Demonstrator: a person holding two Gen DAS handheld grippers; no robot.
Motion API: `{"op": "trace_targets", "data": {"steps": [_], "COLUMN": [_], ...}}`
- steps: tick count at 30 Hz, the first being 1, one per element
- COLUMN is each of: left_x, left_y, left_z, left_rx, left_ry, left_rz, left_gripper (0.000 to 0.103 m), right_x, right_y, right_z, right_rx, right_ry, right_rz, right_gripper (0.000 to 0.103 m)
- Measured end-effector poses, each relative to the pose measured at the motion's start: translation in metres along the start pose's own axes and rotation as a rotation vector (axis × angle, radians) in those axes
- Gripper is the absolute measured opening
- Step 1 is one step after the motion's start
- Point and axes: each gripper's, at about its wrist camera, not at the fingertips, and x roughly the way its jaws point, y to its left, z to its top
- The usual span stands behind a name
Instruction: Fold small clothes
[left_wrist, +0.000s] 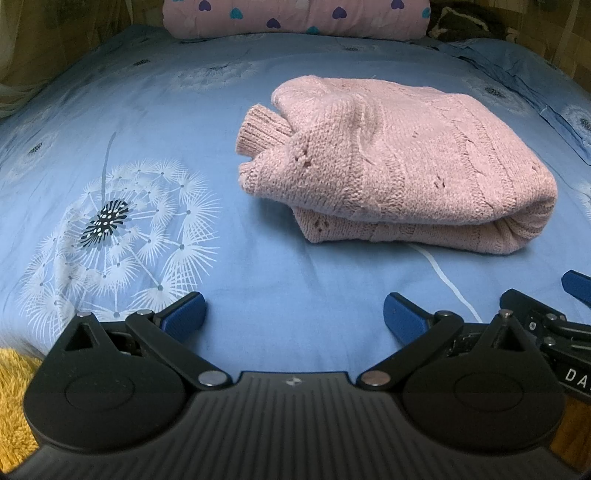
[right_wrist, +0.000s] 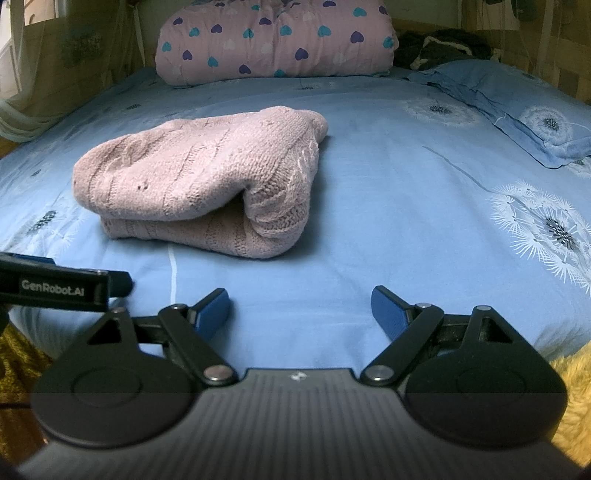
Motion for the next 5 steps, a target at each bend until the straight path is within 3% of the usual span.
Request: {"op": "trace_targets", "data": {"steps": [5], "left_x": [-0.0005], "left_y": [-0.0006], "left_z": [-0.0005], "left_rx": [-0.002], "left_ry": [0.002], "left_rz": [0.001], "left_gripper": [0.103], "right_x": [-0.0007], "right_y": [0.0005], "right_z": [-0.0005], "right_rx": [-0.001], "right_ry": [-0.002], "right_rz": [-0.001], "right_gripper": [0.086]}}
